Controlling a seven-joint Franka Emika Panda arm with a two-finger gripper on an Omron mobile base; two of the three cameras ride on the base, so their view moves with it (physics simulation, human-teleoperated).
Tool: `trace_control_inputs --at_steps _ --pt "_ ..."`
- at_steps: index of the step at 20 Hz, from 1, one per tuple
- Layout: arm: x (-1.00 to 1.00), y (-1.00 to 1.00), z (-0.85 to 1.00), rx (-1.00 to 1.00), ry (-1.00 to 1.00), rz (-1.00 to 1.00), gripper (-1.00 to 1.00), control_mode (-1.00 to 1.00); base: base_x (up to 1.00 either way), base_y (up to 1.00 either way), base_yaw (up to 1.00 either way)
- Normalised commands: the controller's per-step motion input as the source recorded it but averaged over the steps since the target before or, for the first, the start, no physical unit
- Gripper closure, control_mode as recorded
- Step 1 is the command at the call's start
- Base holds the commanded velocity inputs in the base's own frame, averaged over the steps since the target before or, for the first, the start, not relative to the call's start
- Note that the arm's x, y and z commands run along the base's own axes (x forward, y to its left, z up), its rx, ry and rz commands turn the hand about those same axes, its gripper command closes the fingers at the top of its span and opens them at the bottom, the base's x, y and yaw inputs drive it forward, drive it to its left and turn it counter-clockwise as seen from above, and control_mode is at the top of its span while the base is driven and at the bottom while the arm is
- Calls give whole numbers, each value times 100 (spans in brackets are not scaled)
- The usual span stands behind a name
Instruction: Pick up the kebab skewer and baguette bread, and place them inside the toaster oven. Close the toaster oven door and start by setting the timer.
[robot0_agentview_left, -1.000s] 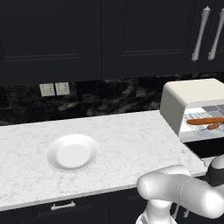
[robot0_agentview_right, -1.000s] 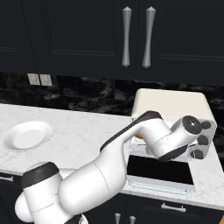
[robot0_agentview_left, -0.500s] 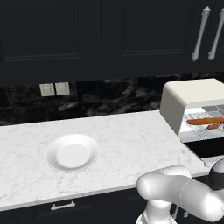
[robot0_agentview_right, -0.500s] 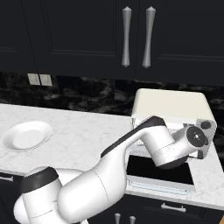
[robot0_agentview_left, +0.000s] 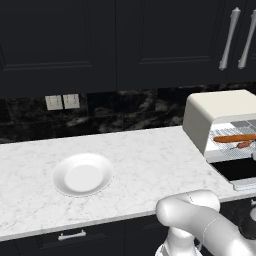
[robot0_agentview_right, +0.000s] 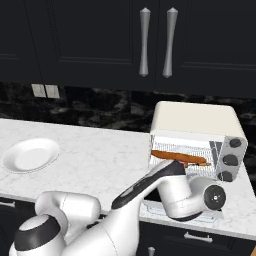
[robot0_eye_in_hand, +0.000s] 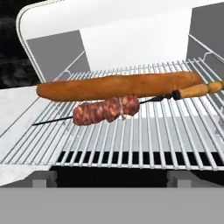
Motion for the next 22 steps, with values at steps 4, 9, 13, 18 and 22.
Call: trace_control_inputs --at_steps 4,9,13,18,22 --pt "0 -6 -10 0 -10 -1 -100 -100 0 0 0" --pt "0 0 0 0 0 -8 -100 -100 0 0 0" --pt "3 0 0 0 0 -20 -100 -100 0 0 0" --pt "3 0 -6 -2 0 -20 -100 -100 0 0 0" --pt "1 0 -4 -3 -10 5 -100 -100 0 0 0"
